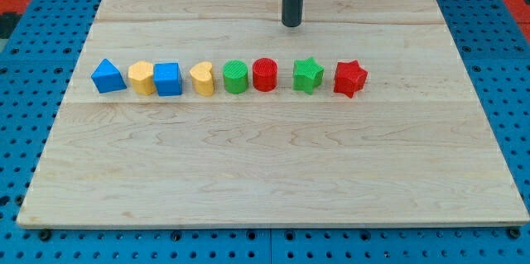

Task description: Move your arm towards center right

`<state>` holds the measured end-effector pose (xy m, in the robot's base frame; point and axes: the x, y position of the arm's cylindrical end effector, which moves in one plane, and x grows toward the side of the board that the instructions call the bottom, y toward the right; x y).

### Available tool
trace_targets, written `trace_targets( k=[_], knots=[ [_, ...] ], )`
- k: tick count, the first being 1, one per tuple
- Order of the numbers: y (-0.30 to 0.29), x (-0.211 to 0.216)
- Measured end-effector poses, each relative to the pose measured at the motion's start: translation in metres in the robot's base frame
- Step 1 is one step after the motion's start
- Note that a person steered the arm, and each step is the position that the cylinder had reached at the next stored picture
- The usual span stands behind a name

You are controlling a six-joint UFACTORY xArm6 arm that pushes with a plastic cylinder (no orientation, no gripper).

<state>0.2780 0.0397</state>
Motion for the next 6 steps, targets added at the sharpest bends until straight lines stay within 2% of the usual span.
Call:
trace_targets(
  k=[3,4,6],
  knots=[
    [0.015,-0.006],
    [0.064,-0.012],
    [0.171,0.033]
  ],
)
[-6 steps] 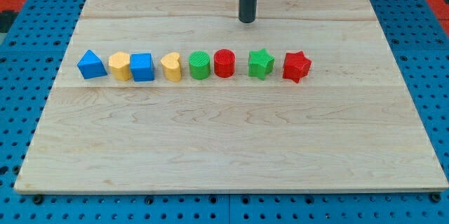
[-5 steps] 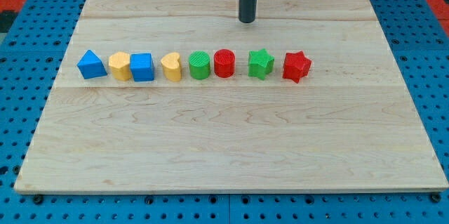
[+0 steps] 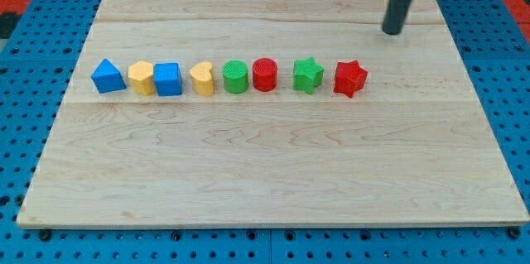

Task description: Move your arm towards center right

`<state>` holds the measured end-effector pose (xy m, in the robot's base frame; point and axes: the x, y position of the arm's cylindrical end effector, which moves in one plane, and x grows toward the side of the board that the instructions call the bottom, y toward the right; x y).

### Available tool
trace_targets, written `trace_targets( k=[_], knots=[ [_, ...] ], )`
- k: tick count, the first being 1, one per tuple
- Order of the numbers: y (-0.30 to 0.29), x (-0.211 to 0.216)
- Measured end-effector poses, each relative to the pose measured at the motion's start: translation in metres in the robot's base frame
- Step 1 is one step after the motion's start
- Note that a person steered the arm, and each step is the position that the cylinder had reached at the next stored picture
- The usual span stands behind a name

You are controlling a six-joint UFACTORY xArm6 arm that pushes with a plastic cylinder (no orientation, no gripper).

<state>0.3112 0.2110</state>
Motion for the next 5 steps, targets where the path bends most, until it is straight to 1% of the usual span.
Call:
trace_targets(
  k=[2,4,5],
  knots=[
    [0.005,0.004],
    [0.005,0.052],
    [0.005,0.088]
  ],
)
